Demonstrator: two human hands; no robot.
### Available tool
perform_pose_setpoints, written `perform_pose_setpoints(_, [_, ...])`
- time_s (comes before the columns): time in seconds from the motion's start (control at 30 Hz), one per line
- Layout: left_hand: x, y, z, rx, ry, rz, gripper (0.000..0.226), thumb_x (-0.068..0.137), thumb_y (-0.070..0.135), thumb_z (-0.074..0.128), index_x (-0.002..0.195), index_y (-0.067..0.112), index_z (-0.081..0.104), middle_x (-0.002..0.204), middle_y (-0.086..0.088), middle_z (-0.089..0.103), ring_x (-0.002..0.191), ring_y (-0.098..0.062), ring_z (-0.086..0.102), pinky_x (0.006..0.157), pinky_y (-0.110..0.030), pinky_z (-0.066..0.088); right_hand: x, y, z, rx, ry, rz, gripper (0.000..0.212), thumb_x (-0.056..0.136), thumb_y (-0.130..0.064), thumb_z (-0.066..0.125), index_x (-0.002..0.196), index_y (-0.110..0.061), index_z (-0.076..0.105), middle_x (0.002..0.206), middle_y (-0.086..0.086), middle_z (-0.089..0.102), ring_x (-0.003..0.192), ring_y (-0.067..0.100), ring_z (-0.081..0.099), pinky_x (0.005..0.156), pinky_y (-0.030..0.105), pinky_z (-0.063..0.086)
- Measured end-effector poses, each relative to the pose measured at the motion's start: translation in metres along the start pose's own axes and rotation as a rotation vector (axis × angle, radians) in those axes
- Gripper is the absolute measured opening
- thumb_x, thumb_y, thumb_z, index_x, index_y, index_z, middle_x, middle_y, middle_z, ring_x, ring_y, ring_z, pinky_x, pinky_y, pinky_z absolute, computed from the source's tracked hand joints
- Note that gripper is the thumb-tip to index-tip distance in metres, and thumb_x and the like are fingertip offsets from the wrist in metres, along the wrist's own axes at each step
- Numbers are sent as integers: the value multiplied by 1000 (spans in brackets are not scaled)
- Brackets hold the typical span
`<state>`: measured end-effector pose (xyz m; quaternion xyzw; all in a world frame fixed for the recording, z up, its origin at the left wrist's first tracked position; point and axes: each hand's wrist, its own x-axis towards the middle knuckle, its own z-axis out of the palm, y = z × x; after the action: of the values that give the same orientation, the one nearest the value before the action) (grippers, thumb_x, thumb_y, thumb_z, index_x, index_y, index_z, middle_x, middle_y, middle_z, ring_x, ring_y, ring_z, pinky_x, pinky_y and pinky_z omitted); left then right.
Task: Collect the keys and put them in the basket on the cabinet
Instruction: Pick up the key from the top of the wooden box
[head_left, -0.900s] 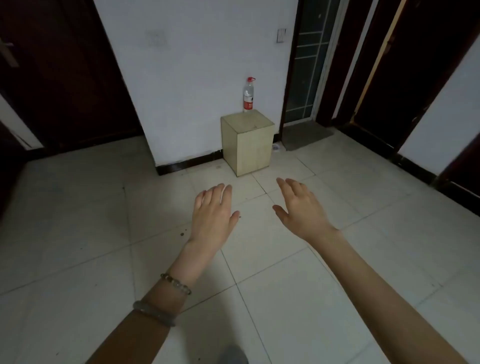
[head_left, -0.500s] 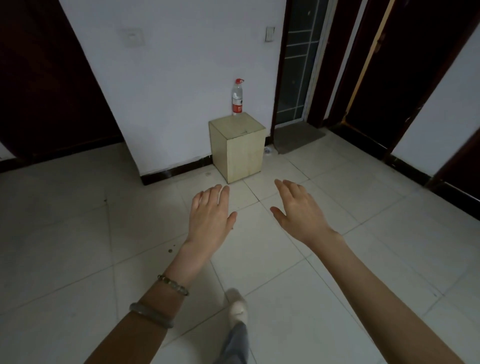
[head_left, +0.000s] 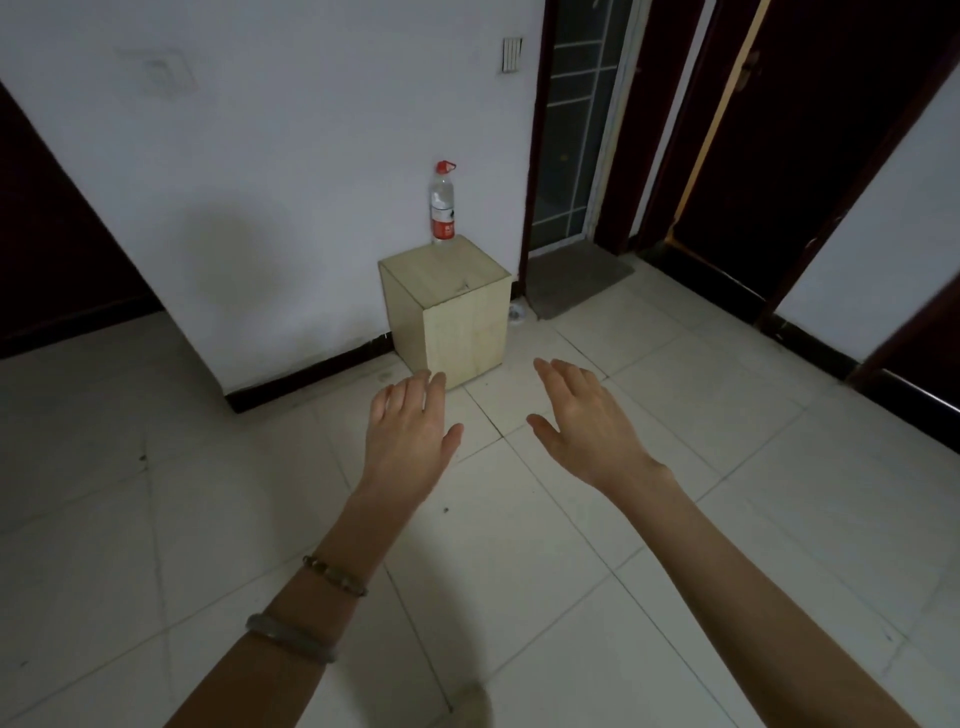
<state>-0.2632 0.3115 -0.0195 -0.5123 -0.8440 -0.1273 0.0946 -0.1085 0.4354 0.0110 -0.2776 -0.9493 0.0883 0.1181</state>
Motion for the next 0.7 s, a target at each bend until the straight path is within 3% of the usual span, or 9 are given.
perform_pose_setpoints(0.3, [111, -17, 38, -20, -40, 23, 57, 88, 33, 56, 133, 3, 38, 135, -17, 48, 121, -33, 43, 102, -46, 32, 104, 48, 10, 4, 12, 36, 61, 90, -26, 53, 139, -7, 24, 141, 19, 39, 127, 34, 36, 103, 43, 35])
perform_pose_setpoints(0.47, [185, -25, 66, -33, -23, 5, 56, 84, 28, 63, 127, -1, 44, 128, -22, 53, 115, -37, 49, 98, -48, 36, 175, 85, 20, 2, 16, 26, 60, 89, -25, 53, 139, -6, 26, 140, 20, 40, 125, 34, 38, 102, 43, 35])
perform_pose_setpoints(0.7, [314, -31, 108, 33, -59, -47, 60, 88, 38, 57, 133, 5, 36, 134, -16, 48, 121, -31, 44, 104, -43, 32, 299, 152, 28, 2, 11, -13, 60, 91, -30, 50, 140, -8, 23, 145, 16, 35, 128, 30, 36, 104, 41, 34])
